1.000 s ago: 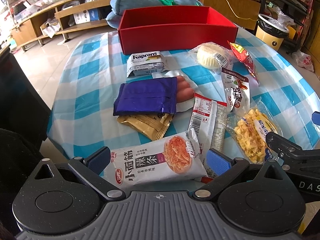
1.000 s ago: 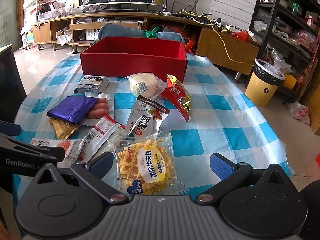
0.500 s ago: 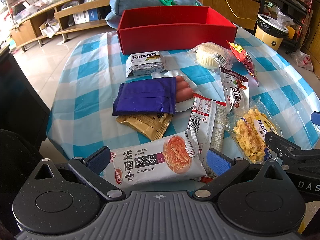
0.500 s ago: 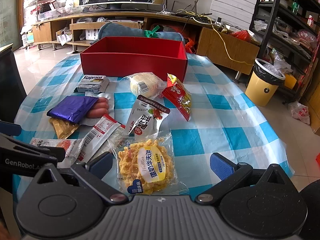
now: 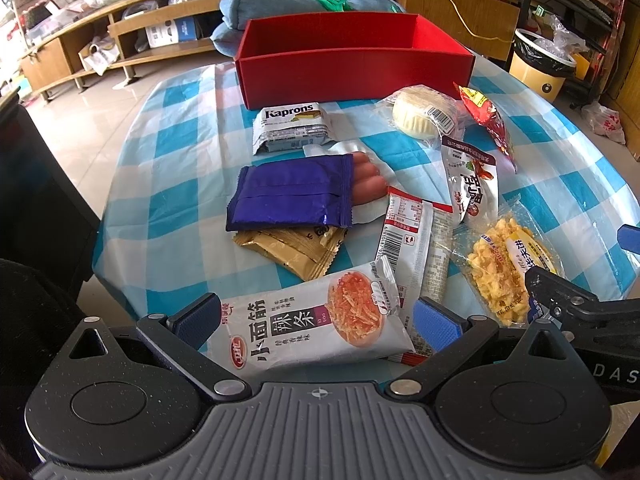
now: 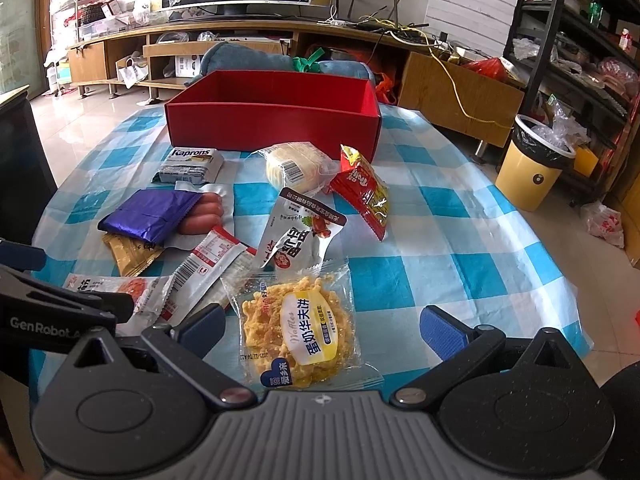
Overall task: Organize snacks
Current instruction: 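Grasp the white spicy-strip packet with the left tool while the right tool grasps the waffle cake bag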
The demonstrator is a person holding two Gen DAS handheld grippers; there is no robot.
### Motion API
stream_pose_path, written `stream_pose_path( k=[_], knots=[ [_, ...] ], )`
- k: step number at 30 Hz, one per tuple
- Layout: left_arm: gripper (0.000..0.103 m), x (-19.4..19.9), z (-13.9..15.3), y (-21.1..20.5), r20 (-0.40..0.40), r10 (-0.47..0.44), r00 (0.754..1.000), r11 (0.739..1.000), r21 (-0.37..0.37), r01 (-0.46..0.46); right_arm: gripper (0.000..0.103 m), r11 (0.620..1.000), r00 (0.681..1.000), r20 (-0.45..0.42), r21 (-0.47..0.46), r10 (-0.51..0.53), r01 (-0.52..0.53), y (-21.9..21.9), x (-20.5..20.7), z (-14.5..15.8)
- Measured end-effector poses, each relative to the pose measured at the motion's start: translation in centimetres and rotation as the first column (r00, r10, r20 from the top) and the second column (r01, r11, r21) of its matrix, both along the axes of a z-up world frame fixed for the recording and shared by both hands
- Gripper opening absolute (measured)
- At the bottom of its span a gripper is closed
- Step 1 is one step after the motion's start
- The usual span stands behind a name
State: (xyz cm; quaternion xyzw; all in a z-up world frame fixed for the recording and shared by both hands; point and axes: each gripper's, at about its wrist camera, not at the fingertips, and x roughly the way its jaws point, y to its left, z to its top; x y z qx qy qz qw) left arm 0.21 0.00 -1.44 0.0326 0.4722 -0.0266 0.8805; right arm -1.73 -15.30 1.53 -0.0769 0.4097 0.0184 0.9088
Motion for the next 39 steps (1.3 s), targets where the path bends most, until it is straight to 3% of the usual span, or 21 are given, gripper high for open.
stream_pose_path(
  k=[2,9,15,21,27,29,32,34,37,39],
  knots=[
    [0.103,0.2,0.2,0.4,0.002,0.005,1.000,1.000,-0.002,-0.005,0.099,1.000,1.000,-0.024,0.016,-0.001,0.002,0.1,0.5,-0.1],
    [0.098,1.0,0.7,1.9,-0.005,-0.058,0.998,0.998,0.026,0.058,0.074,0.995,0.993,-0.113,0.098,0.031,-0.020,1.8,3.0,-0.5],
    [0.098,0.9,0.9,3.2,-0.005,-0.180,0.984,0.982,0.056,0.180,0.072,0.987,0.974,-0.219,0.160,0.065,-0.030,4.0,6.0,-1.4],
    [0.098,1.0,-0.6,1.6,-0.042,-0.417,0.908,0.902,0.104,0.419,0.072,0.988,0.943,-0.316,0.148,0.100,-0.055,6.3,8.4,-2.7],
    [0.095,2.6,-2.8,1.1,-0.111,-0.542,0.833,0.827,0.104,0.552,0.072,0.989,0.919,-0.370,0.102,0.139,-0.109,8.0,10.9,-3.7],
    [0.095,3.2,-3.8,1.0,-0.154,-0.563,0.812,0.812,0.084,0.578,0.064,0.988,0.914,-0.375,0.085,0.154,-0.131,8.2,12.0,-4.0],
    [0.094,3.7,-5.5,1.0,-0.228,-0.552,0.802,0.814,0.063,0.578,0.052,0.983,0.907,-0.378,0.046,0.184,-0.180,8.7,13.4,-4.1],
    [0.095,4.0,-5.6,1.3,-0.226,-0.529,0.818,0.834,0.042,0.550,0.050,0.976,0.908,-0.361,0.033,0.215,-0.217,9.2,14.0,-4.1],
    [0.095,4.2,-5.6,1.5,-0.215,-0.489,0.845,0.863,0.023,0.505,0.047,0.976,0.906,-0.365,0.097,0.216,-0.194,9.0,15.5,-3.9],
    [0.085,4.4,-5.4,1.4,-0.199,-0.479,0.855,0.872,0.005,0.490,0.047,0.972,0.913,-0.348,0.169,0.214,-0.164,8.0,15.9,-3.0]
  ],
)
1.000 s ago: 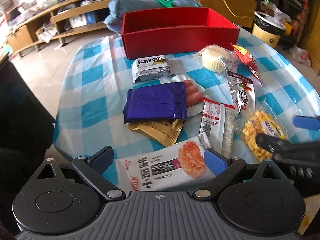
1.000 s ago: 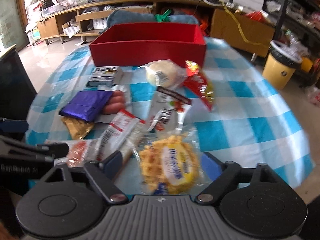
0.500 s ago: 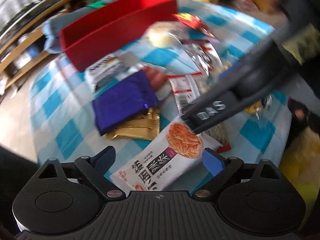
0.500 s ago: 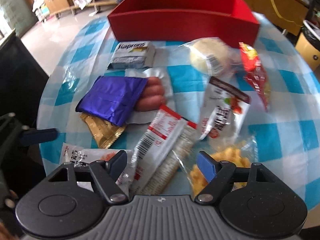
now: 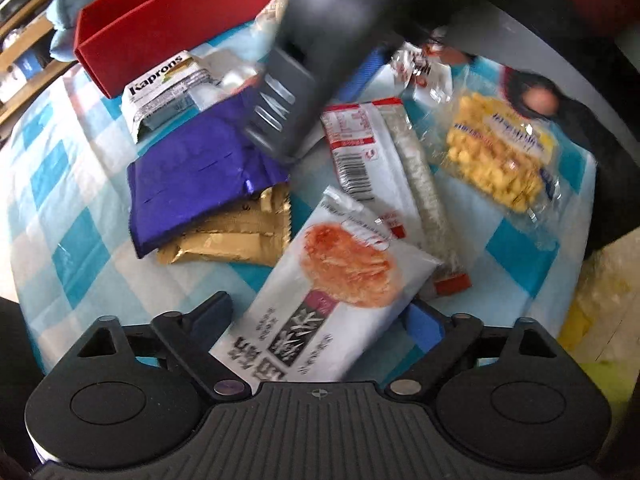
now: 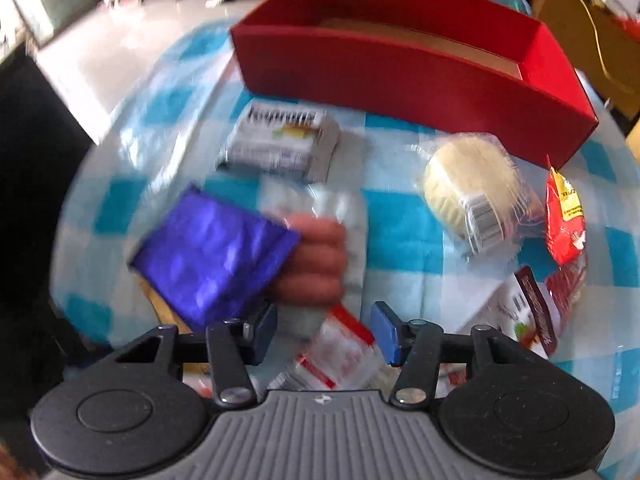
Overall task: Organize snacks
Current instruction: 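Grasp the white spicy-strip packet with the left tool while the right tool grasps the waffle cake bag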
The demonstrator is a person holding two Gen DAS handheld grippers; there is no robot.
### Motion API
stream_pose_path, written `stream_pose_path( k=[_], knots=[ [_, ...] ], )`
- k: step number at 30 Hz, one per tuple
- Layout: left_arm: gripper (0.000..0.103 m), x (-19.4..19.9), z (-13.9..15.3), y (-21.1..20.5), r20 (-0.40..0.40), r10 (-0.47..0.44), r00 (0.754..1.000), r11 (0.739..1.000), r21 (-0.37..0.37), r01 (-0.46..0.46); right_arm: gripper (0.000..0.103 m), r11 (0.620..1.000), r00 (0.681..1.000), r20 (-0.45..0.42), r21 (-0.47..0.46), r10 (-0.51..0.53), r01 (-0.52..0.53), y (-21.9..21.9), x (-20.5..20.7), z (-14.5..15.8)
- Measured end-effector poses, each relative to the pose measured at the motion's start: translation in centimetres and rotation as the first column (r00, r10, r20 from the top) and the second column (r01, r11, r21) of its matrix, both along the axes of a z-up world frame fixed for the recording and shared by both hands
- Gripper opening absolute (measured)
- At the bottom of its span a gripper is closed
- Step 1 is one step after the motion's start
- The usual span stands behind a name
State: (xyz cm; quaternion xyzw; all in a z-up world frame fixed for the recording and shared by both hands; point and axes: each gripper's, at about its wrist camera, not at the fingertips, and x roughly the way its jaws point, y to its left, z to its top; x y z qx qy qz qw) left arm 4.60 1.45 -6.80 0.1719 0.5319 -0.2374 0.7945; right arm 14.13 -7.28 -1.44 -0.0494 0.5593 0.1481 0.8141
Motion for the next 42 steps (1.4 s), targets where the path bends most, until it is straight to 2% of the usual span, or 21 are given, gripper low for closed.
stream_pose_path(
  k=[2,4,6,9,11,13,15,17,18,20,23,27,29,32,38,42],
  knots=[
    [0.077,0.3,0.4,0.5,-0.019,0.041,0.999,0.998,-0.044,-0.042,0.047,0.999,0.999,0.026,0.022,-0.025,0.025,-1.0,-0.7,1.1],
    [0.071,0.8,0.6,1.4,-0.042,0.101,0.994,0.991,-0.078,-0.104,0.047,1.000,0.998,0.059,-0.008,-0.021,0.022,-2.0,-2.0,2.0],
    [0.064,1.5,0.8,2.6,-0.071,0.158,0.985,0.981,-0.107,-0.165,0.047,0.999,0.998,0.029,0.002,-0.048,0.048,-3.3,-3.6,2.3],
    [0.062,1.8,0.9,3.8,-0.113,0.235,0.965,0.958,-0.140,-0.250,0.047,0.990,0.992,-0.059,0.090,-0.107,0.113,-4.5,-4.8,1.8],
    [0.061,1.9,0.8,4.2,-0.130,0.282,0.951,0.943,-0.147,-0.300,0.047,0.980,0.987,-0.067,0.128,-0.144,0.152,-5.2,-5.5,2.2],
    [0.062,1.8,0.8,4.5,-0.133,0.309,0.942,0.934,-0.141,-0.327,0.047,0.986,0.991,-0.011,0.098,-0.137,0.137,-5.6,-6.4,3.1],
    [0.066,2.0,0.8,4.6,-0.136,0.323,0.937,0.928,-0.150,-0.341,0.048,0.997,0.998,0.030,-0.041,-0.061,0.062,-5.6,-6.7,3.2],
    [0.075,2.3,0.9,3.8,-0.133,0.320,0.938,0.929,-0.152,-0.338,0.048,0.990,0.999,0.028,-0.139,-0.017,0.021,-5.5,-6.5,2.6],
    [0.082,2.6,0.8,3.7,-0.147,0.314,0.938,0.928,-0.160,-0.336,0.048,0.989,1.000,0.000,-0.147,0.006,-0.006,-5.5,-6.3,2.2],
    [0.088,2.1,0.9,2.9,-0.158,0.310,0.938,0.927,-0.170,-0.335,0.049,0.989,0.999,-0.025,-0.145,0.029,-0.032,-5.6,-6.3,1.5],
    [0.097,2.1,0.6,2.0,-0.156,0.297,0.942,0.934,-0.159,-0.321,0.061,0.980,0.995,-0.005,-0.175,0.101,-0.100,-4.9,-6.5,1.2],
    [0.100,1.7,0.3,1.0,-0.125,0.274,0.953,0.949,-0.128,-0.290,0.062,0.981,0.990,0.027,-0.138,0.138,-0.133,-5.7,-6.9,2.2],
    [0.101,1.4,0.2,0.9,-0.110,0.263,0.959,0.954,-0.116,-0.275,0.064,0.977,0.987,0.045,-0.154,0.156,-0.147,-6.3,-7.2,2.3],
    [0.102,1.2,0.1,0.8,-0.102,0.260,0.960,0.956,-0.111,-0.271,0.065,0.973,0.984,0.026,-0.156,0.174,-0.168,-7.3,-8.1,1.8],
    [0.103,1.3,-0.2,0.0,-0.088,0.269,0.959,0.959,-0.071,-0.275,0.070,0.980,0.981,0.012,-0.050,0.192,-0.191,-7.9,-7.7,1.1],
    [0.103,1.3,-0.2,0.1,-0.085,0.282,0.956,0.953,-0.088,-0.289,0.071,0.974,0.974,0.044,0.017,0.224,-0.225,-8.1,-8.2,2.1]
  ],
)
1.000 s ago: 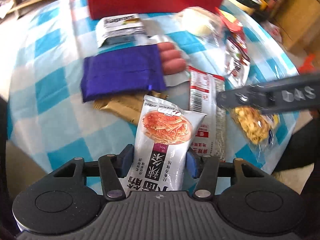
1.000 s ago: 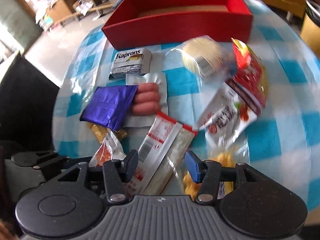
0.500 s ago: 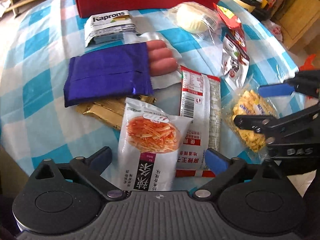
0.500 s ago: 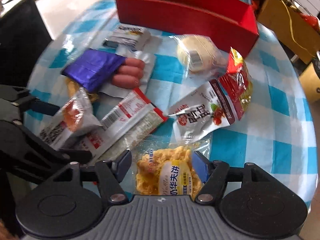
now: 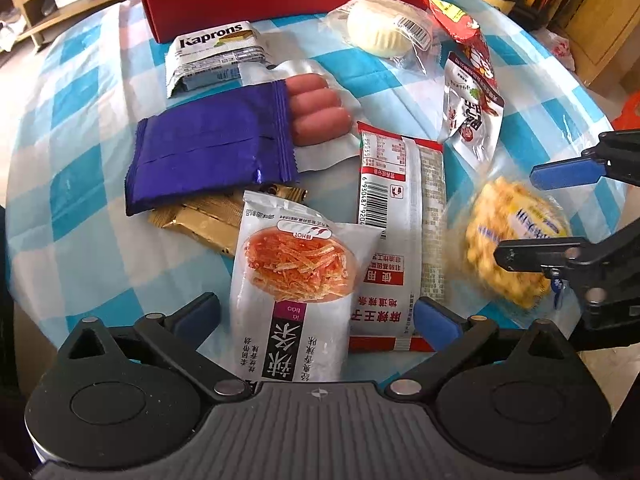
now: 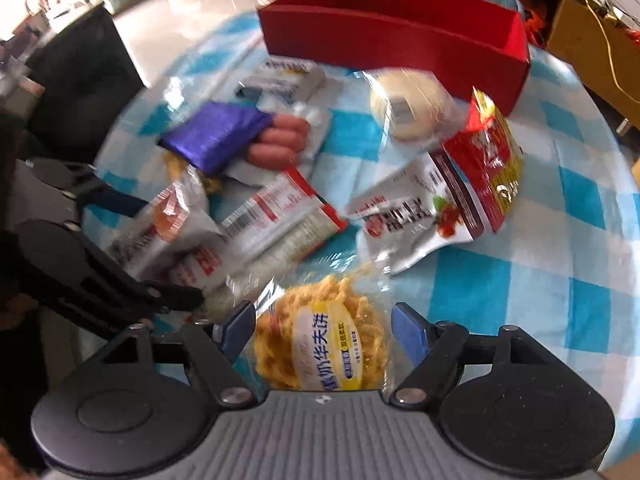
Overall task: Organize snacks
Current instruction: 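Grasp the white spicy-strip packet with the left tool while the right tool grasps the waffle cake bag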
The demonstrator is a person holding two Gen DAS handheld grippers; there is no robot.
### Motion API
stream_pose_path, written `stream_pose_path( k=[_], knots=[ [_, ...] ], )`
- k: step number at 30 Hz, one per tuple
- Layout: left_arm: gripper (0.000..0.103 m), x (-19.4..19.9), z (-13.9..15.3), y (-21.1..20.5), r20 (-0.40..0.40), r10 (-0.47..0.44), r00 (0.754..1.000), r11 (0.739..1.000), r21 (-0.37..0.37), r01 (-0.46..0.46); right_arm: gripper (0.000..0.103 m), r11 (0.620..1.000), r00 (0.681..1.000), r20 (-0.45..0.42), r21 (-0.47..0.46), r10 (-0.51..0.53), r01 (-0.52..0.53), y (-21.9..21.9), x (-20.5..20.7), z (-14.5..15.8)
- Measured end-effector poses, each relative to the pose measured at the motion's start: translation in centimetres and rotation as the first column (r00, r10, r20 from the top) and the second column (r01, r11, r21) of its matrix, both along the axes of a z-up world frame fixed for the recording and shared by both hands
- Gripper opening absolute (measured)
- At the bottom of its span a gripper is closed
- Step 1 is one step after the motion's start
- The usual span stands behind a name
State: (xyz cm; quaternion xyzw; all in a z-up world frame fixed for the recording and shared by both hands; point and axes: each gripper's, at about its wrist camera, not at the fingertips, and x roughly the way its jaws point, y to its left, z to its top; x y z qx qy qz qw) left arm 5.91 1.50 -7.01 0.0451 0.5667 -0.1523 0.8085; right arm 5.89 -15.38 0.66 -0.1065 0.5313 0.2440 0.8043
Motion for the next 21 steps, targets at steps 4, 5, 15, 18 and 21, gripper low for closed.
stream_pose_path(
  k=[4,5,15,18,21],
  knots=[
    [0.103,-0.3,0.0,0.2,0.005,-0.005,1.000,1.000,-0.005,0.005,0.073,0.993,0.995,0.013,-0.066,0.096,-0.095,1.2,-0.5,-0.8],
    [0.103,-0.3,0.0,0.2,0.004,-0.003,1.000,1.000,-0.006,0.003,0.073,0.991,0.994,0.002,-0.077,0.110,-0.110,1.4,-0.4,-1.2],
    [0.103,0.1,-0.2,-0.7,-0.014,0.062,0.998,0.998,0.006,-0.062,0.100,0.960,0.969,-0.030,-0.133,0.246,-0.248,2.8,-1.4,-4.2],
    [0.103,0.6,-0.1,-0.7,-0.031,0.078,0.997,0.997,0.008,-0.077,0.100,0.945,0.968,-0.019,-0.213,0.250,-0.248,3.4,-1.9,-4.5],
    [0.100,0.4,0.1,-0.4,-0.030,0.060,0.998,0.998,0.008,-0.059,0.085,0.955,0.976,-0.005,-0.204,0.217,-0.213,2.9,-2.0,-3.8]
  ],
)
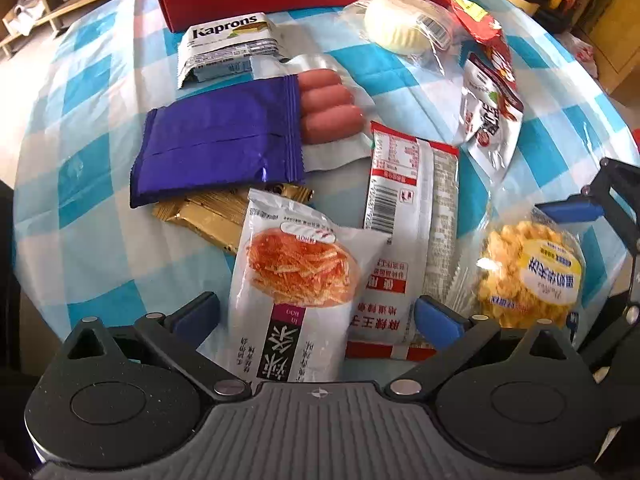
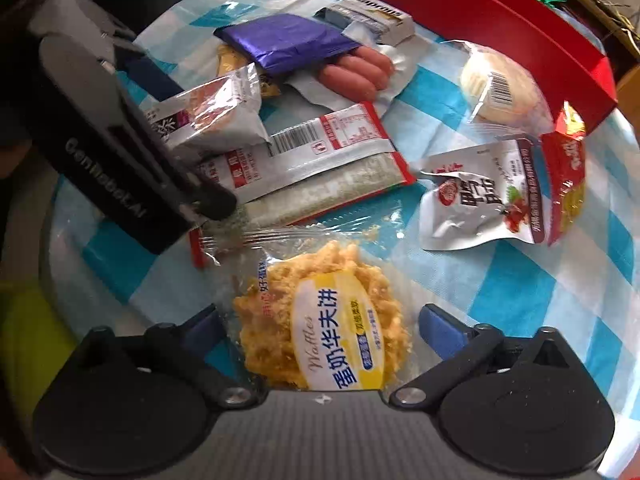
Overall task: Organize snacks
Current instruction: 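Grasp the white spicy-strip packet with the left tool while the right tool grasps the waffle cake bag, then carry the white packet with the left tool while the right tool carries the waffle bag into the red box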
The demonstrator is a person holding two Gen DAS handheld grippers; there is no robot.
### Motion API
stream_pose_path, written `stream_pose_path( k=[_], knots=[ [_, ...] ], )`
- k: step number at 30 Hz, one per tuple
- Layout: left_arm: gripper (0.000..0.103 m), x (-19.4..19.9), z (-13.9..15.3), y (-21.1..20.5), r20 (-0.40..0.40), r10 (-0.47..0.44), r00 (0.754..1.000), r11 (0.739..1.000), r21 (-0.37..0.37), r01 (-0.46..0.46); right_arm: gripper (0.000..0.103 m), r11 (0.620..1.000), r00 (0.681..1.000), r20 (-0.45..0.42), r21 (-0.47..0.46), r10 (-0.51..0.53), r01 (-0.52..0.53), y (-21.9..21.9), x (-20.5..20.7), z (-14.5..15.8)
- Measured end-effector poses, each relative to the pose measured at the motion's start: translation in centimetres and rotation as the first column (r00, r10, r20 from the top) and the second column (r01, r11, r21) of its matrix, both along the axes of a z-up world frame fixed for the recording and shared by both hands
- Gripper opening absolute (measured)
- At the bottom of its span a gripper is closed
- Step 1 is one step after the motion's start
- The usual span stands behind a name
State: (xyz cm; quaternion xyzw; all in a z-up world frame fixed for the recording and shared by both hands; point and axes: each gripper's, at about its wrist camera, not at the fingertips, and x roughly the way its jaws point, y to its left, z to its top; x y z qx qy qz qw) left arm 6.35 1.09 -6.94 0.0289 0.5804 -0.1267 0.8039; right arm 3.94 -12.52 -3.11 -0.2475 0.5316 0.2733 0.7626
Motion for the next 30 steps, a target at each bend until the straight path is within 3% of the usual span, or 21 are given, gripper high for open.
stream_pose_path(
  k=[1,5,7,20,30],
  knots=[
    [0.097,-0.1,0.1,0.1,-0.002,0.010,1.000,1.000,-0.003,-0.010,0.074,0.999,0.999,0.001,0.013,-0.032,0.032,-0.4,0.2,0.4],
    [0.066,-0.5,1.1,1.1,0.002,0.046,0.999,0.998,-0.037,-0.046,0.070,0.993,0.994,-0.009,0.046,-0.108,0.108,-1.7,0.8,0.9],
    [0.060,-0.4,1.3,1.7,-0.006,0.066,0.998,0.997,-0.045,-0.066,0.070,0.992,0.993,0.001,0.043,-0.117,0.117,-1.9,0.4,1.0],
    [0.055,-1.1,3.7,2.1,0.054,0.108,0.993,0.993,-0.062,-0.104,0.069,0.964,0.972,0.080,0.171,-0.222,0.206,-3.1,0.7,4.5],
    [0.054,1.7,5.6,1.5,0.132,0.110,0.985,0.988,-0.122,-0.094,0.069,0.940,0.951,0.102,0.213,-0.291,0.265,-2.4,4.2,6.1]
  ],
)
